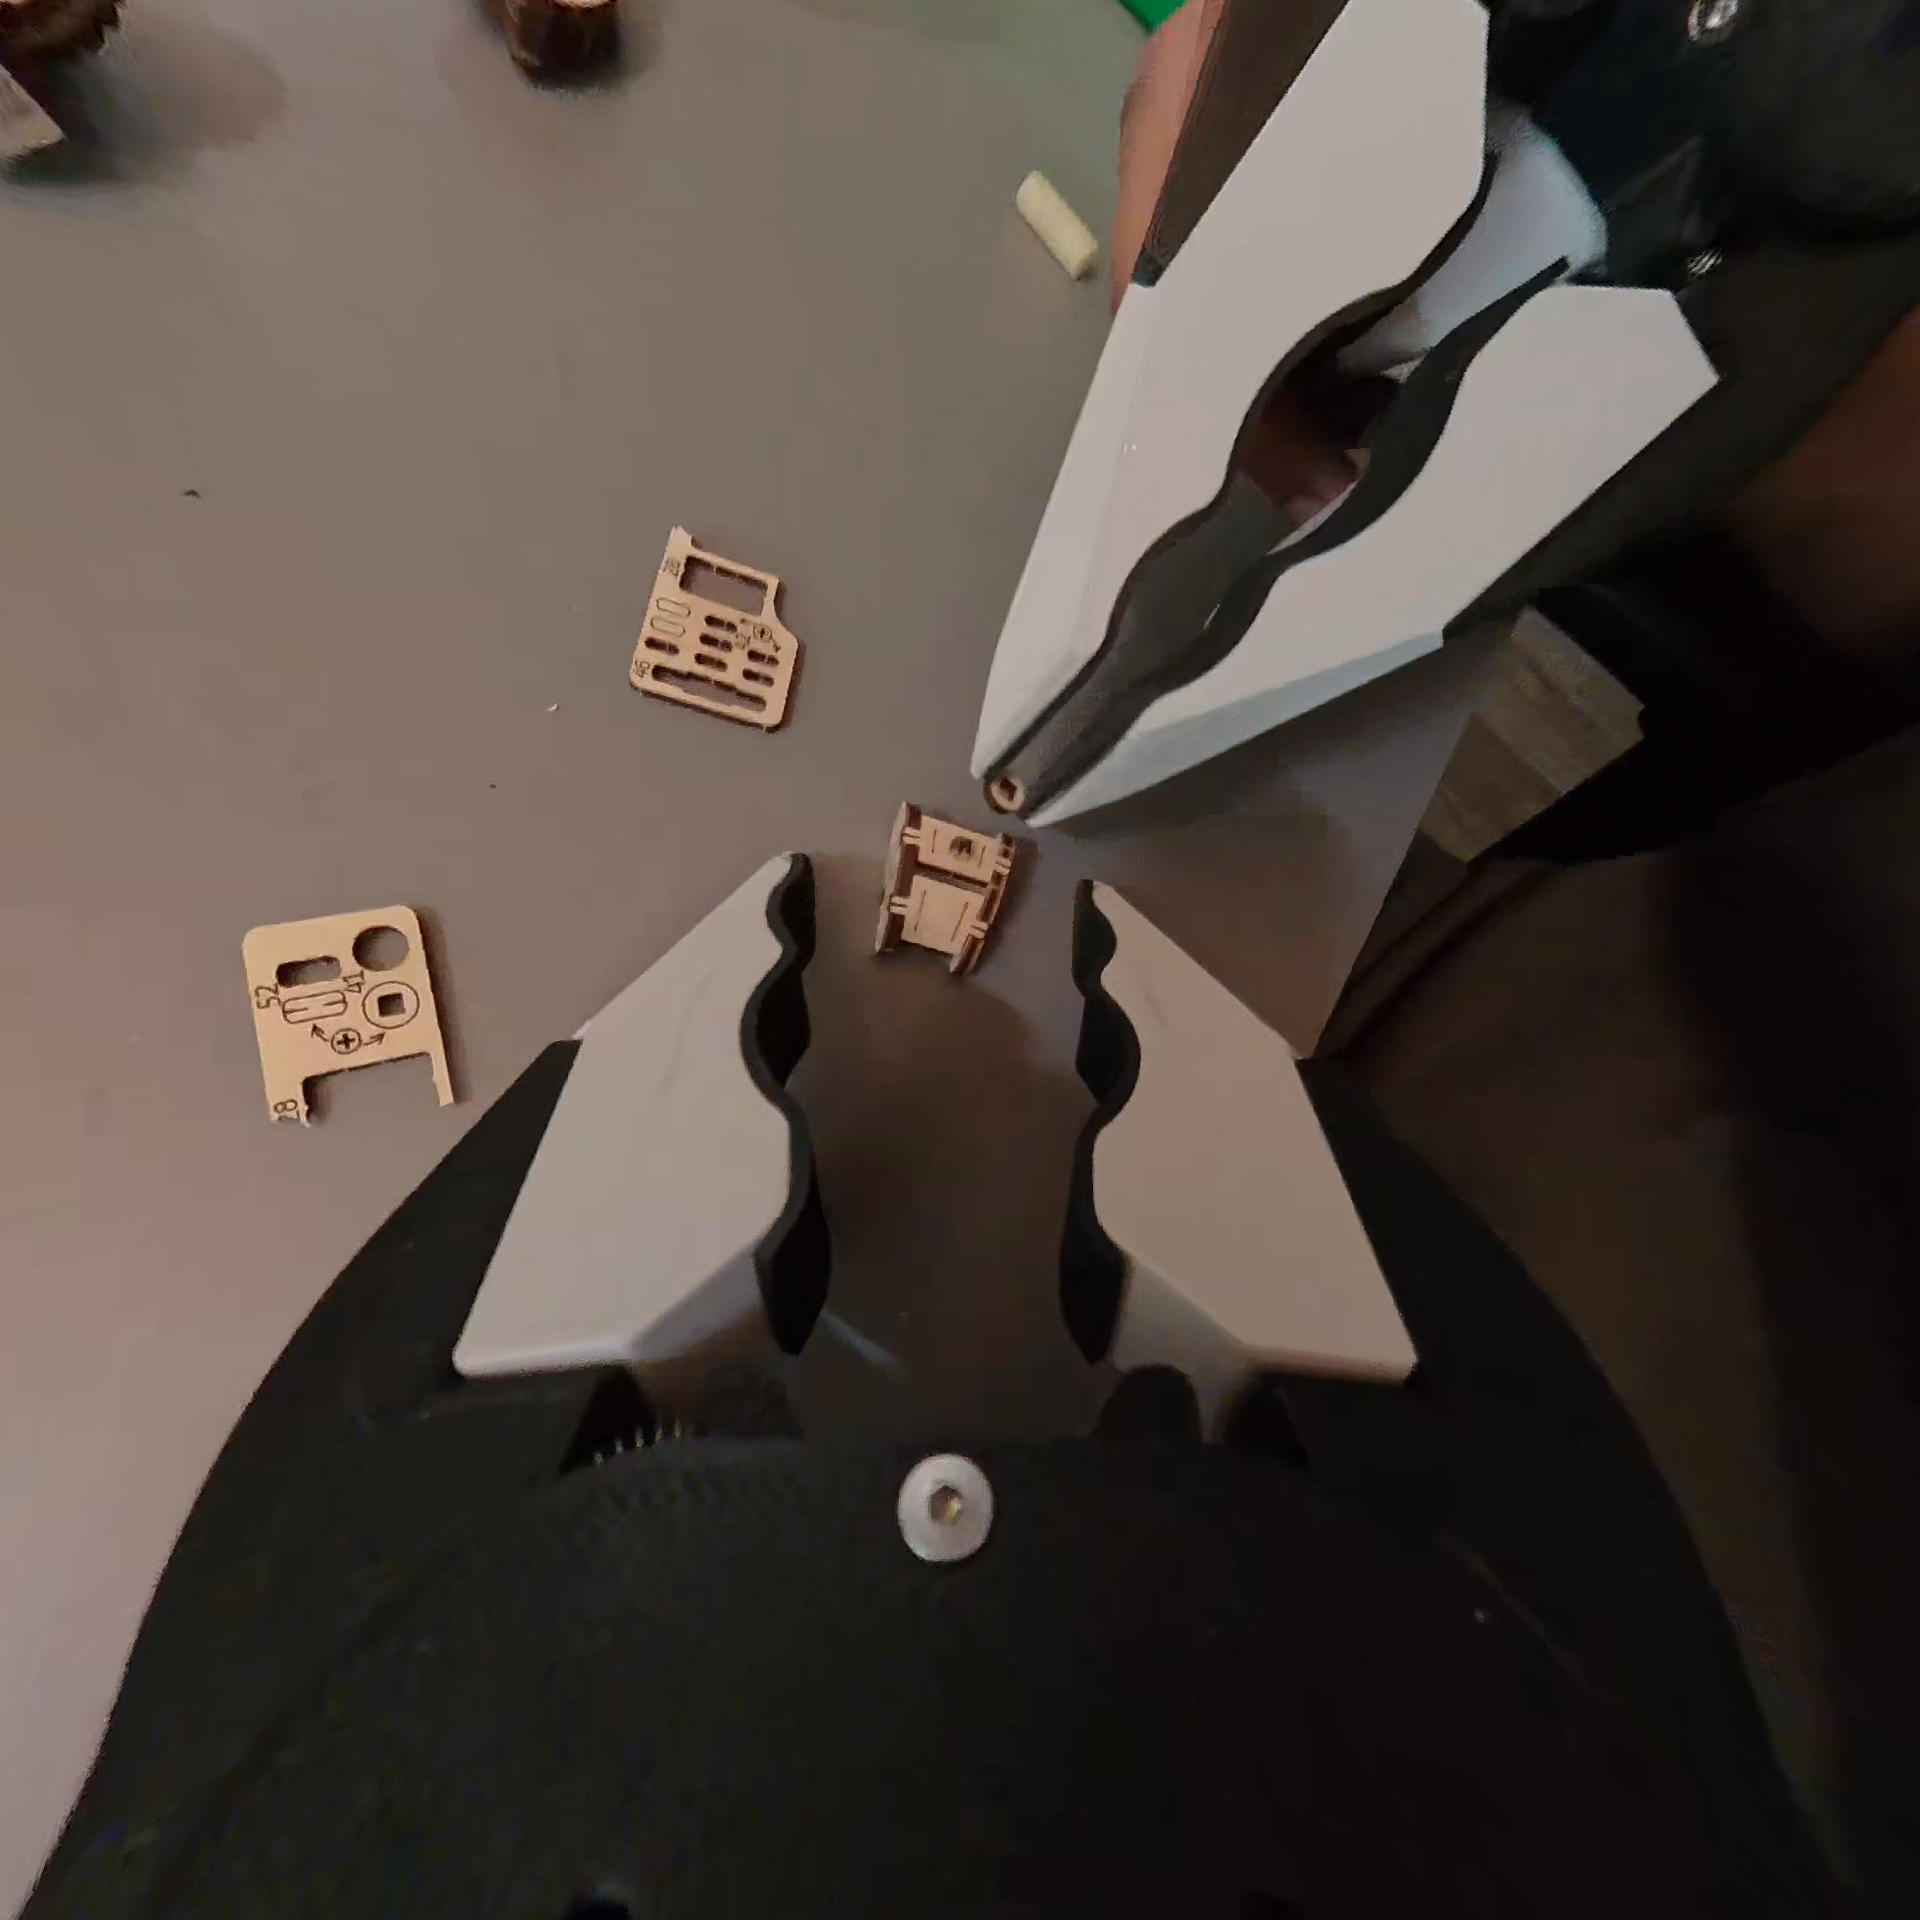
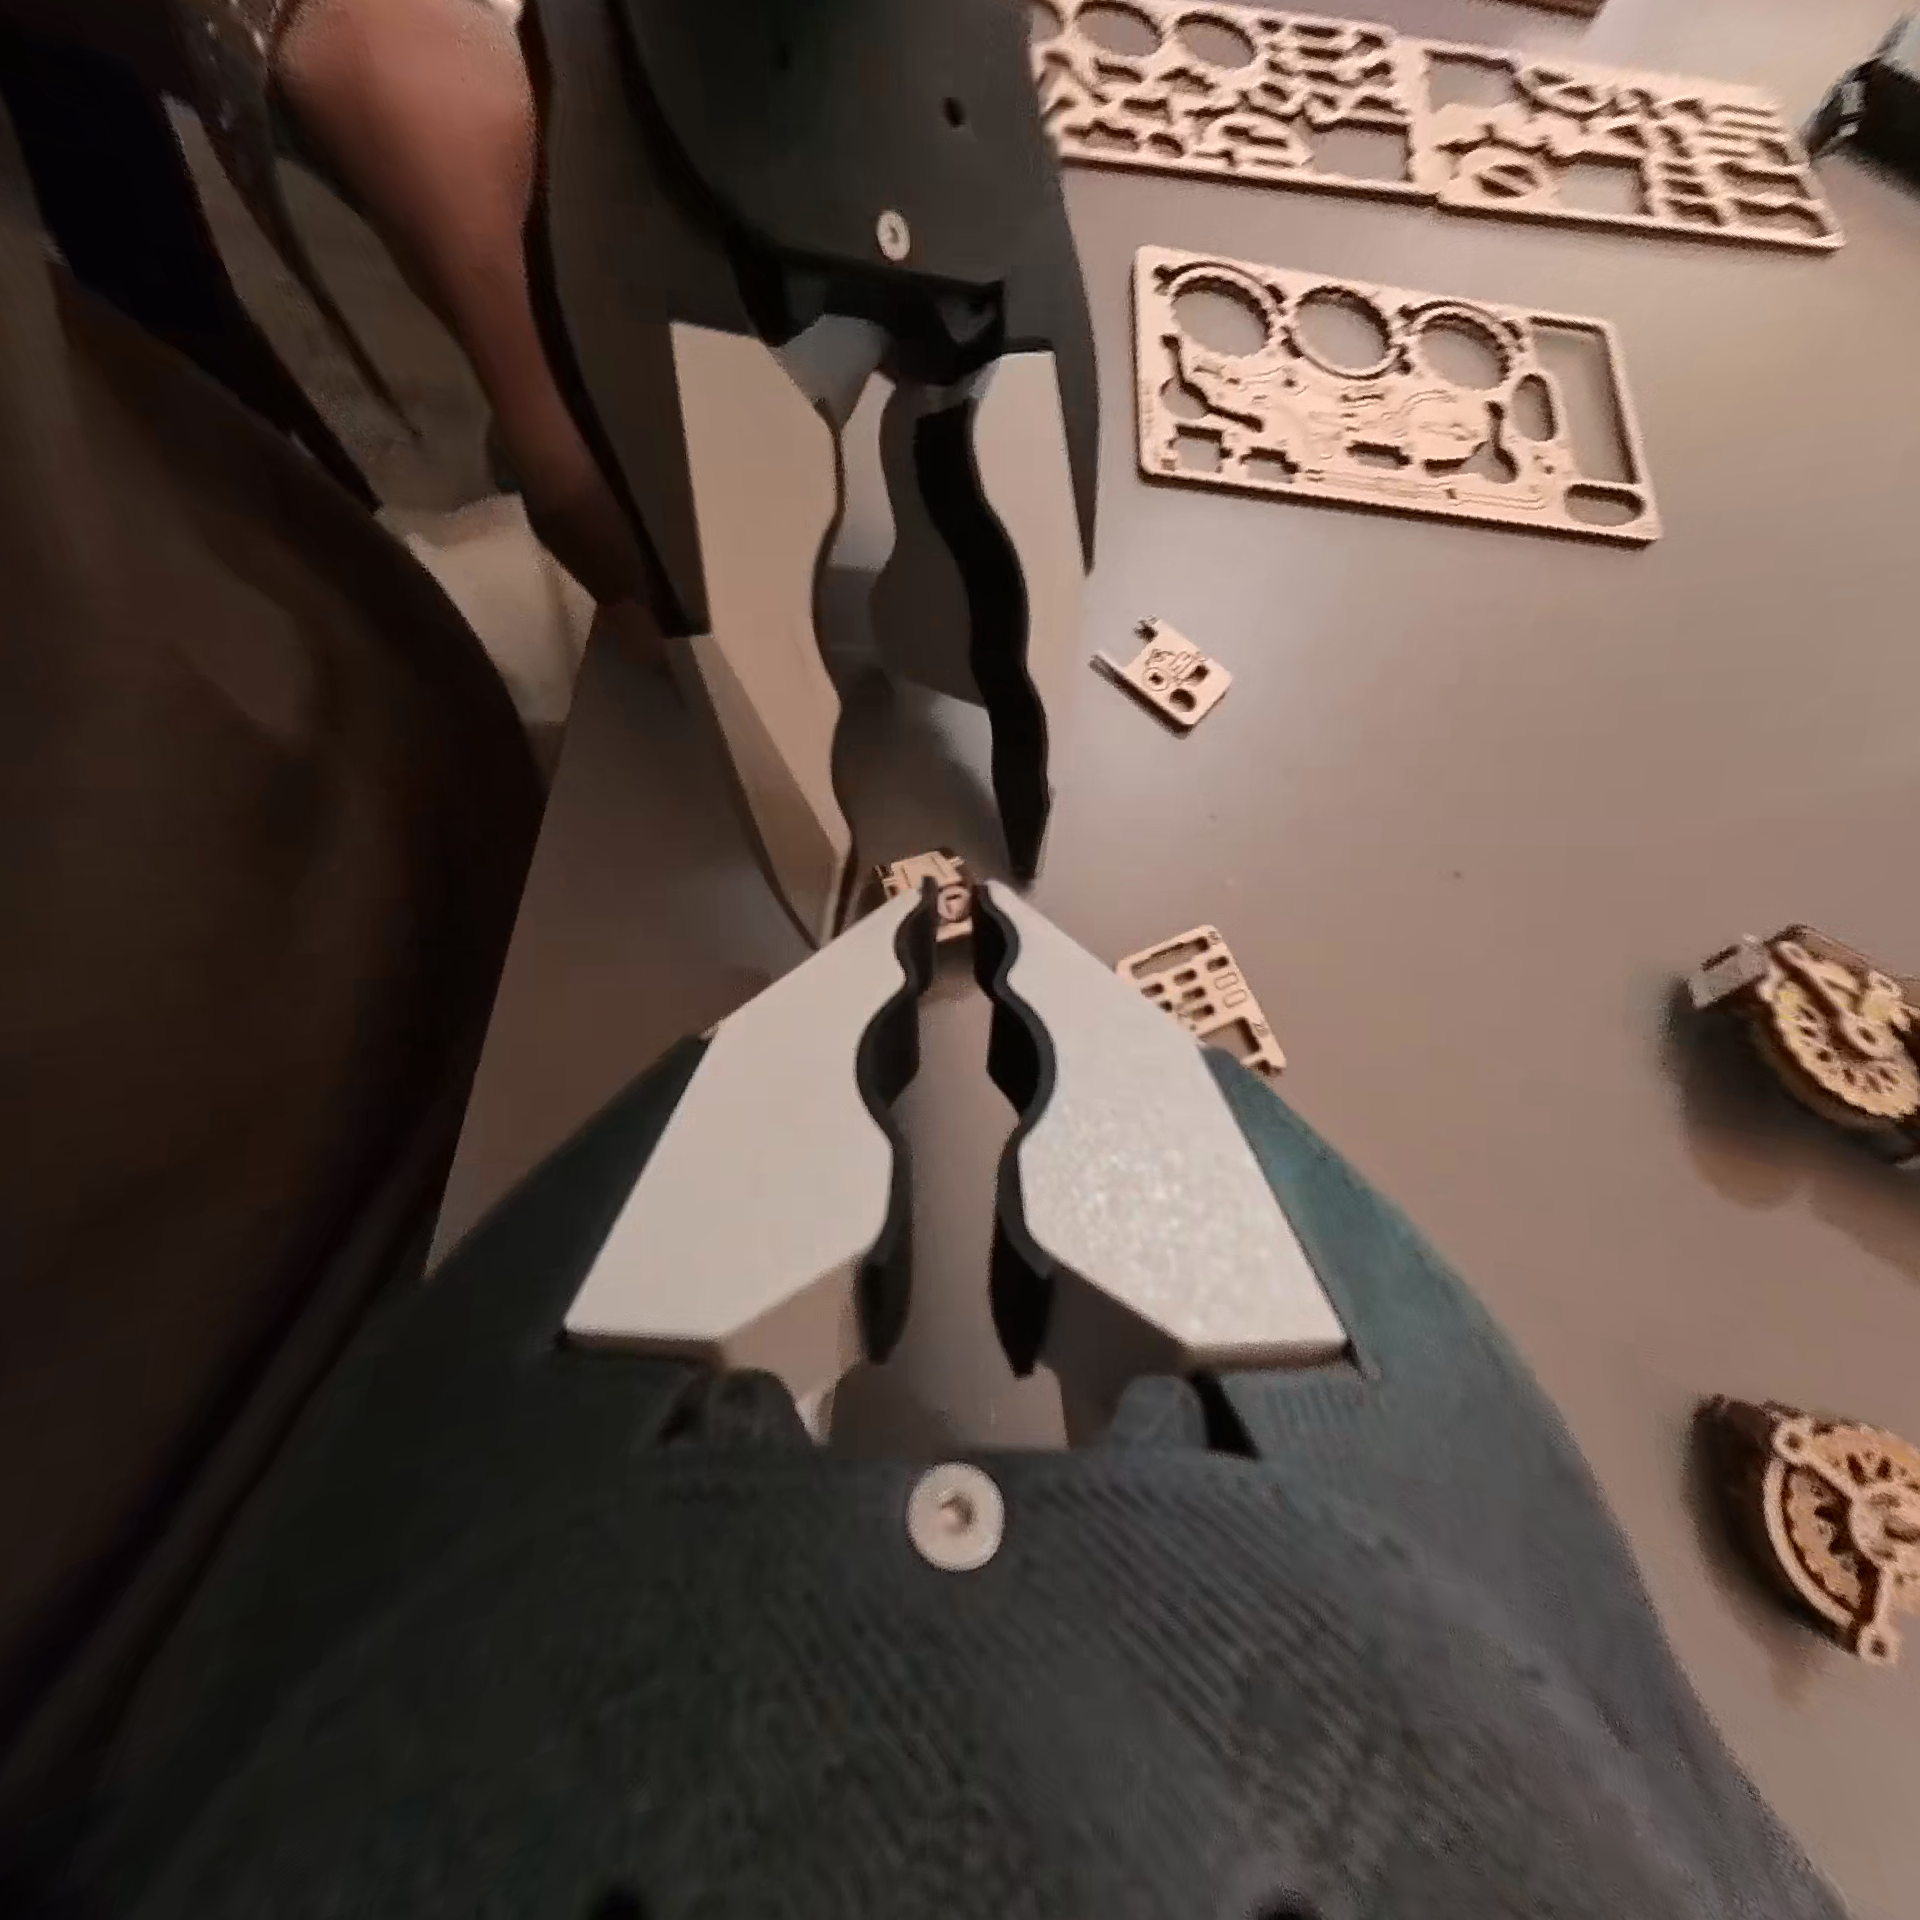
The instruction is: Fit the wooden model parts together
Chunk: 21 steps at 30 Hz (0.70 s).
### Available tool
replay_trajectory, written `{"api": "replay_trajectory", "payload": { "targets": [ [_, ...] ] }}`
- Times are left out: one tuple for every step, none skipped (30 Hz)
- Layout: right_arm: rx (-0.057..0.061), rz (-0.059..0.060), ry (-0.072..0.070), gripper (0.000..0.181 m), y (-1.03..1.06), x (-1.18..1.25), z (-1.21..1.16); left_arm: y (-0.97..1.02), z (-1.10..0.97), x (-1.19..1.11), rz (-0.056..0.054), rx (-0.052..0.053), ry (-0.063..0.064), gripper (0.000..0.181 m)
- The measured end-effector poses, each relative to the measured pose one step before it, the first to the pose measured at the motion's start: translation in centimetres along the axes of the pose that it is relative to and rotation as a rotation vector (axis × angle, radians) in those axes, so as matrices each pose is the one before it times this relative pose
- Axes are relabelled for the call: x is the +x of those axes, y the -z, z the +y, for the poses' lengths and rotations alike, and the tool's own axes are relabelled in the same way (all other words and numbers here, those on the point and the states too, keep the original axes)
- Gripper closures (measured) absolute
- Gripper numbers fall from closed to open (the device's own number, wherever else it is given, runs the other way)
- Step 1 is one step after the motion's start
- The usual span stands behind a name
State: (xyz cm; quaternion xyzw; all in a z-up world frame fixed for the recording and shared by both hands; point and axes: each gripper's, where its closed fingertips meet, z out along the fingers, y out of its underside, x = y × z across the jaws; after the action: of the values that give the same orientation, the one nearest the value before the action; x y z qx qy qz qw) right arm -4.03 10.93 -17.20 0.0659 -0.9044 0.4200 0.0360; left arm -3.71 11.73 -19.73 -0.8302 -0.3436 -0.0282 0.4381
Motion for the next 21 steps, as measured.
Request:
{"api": "replay_trajectory", "payload": {
  "targets": [
    [-0.0180,-0.0129,0.0150,0.176,-0.166,-0.055,0.121,-0.022,0.013,-0.033,-0.0102,-0.0026,-0.0132,0.133],
    [-0.0127,-0.0096,0.0141,0.176,-0.109,-0.001,0.046,-0.045,0.076,-0.119,-0.0218,-0.0076,-0.0184,0.135],
    [-0.0073,-0.0094,0.0106,0.176,-0.069,0.004,-0.053,-0.064,0.082,-0.159,-0.0272,-0.0080,-0.0216,0.138],
    [-0.0058,-0.0101,0.0069,0.177,-0.036,-0.008,-0.087,-0.058,0.051,-0.070,-0.0210,-0.0057,-0.0200,0.140],
    [-0.0058,-0.0121,0.0055,0.177,-0.034,-0.066,-0.077,-0.058,0.055,0.067,-0.0079,-0.0052,-0.0162,0.141],
    [-0.0073,-0.0108,0.0052,0.177,-0.030,-0.088,-0.057,-0.030,0.046,0.117,0.0000,-0.0037,-0.0105,0.143],
    [-0.0109,-0.0086,0.0058,0.177,-0.039,-0.089,0.037,-0.019,0.016,0.061,0.0031,-0.0012,-0.0026,0.145],
    [-0.0132,-0.0026,0.0068,0.177,-0.051,-0.021,0.091,0.005,-0.008,0.015,0.0061,0.0009,0.0052,0.146],
    [-0.0156,0.0024,0.0055,0.177,-0.067,0.046,0.144,0.001,-0.024,0.044,0.0114,0.0011,0.0083,0.147],
    [-0.0188,0.0024,0.0012,0.177,-0.076,0.061,0.173,0.007,-0.014,0.048,0.0144,0.0014,0.0101,0.147],
    [-0.0182,-0.0029,-0.0010,0.177,-0.064,-0.026,0.148,0.022,-0.051,-0.040,0.0100,0.0031,0.0138,0.148],
    [-0.0114,-0.0047,-0.0013,0.176,-0.033,-0.054,0.047,0.015,-0.024,0.004,0.0119,0.0017,0.0108,0.149],
    [-0.0060,-0.0041,-0.0007,0.176,-0.008,-0.066,-0.022,-0.015,0.001,0.067,0.0132,-0.0002,0.0077,0.150],
    [-0.0037,-0.0035,0.0012,0.177,0.003,-0.050,-0.039,-0.015,-0.051,-0.017,0.0061,0.0009,0.0047,0.151],
    [-0.0031,-0.0005,0.0039,0.177,-0.003,-0.011,-0.039,-0.037,-0.065,0.018,0.0030,0.0005,-0.0038,0.153],
    [-0.0027,0.0001,0.0056,0.176,-0.026,0.028,-0.034,-0.068,-0.071,-0.030,-0.0041,-0.0012,-0.0087,0.157],
    [-0.0038,-0.0013,0.0047,0.176,-0.025,0.023,-0.008,-0.106,-0.007,-0.041,-0.0077,-0.0057,-0.0110,0.160],
    [-0.0051,-0.0027,0.0041,0.176,-0.057,0.027,0.028,-0.125,0.033,0.059,-0.0036,-0.0081,-0.0146,0.160],
    [-0.0068,-0.0029,0.0042,0.176,-0.060,0.032,0.066,-0.081,-0.004,0.054,-0.0045,-0.0042,-0.0136,0.160],
    [-0.0086,-0.0038,0.0038,0.176,-0.070,0.023,0.112,-0.043,0.001,0.051,-0.0024,-0.0020,-0.0088,0.160],
    [-0.0085,-0.0040,0.0030,0.176,-0.042,0.023,0.113,-0.012,0.005,0.026,0.0010,-0.0010,-0.0017,0.160]
  ]
}}
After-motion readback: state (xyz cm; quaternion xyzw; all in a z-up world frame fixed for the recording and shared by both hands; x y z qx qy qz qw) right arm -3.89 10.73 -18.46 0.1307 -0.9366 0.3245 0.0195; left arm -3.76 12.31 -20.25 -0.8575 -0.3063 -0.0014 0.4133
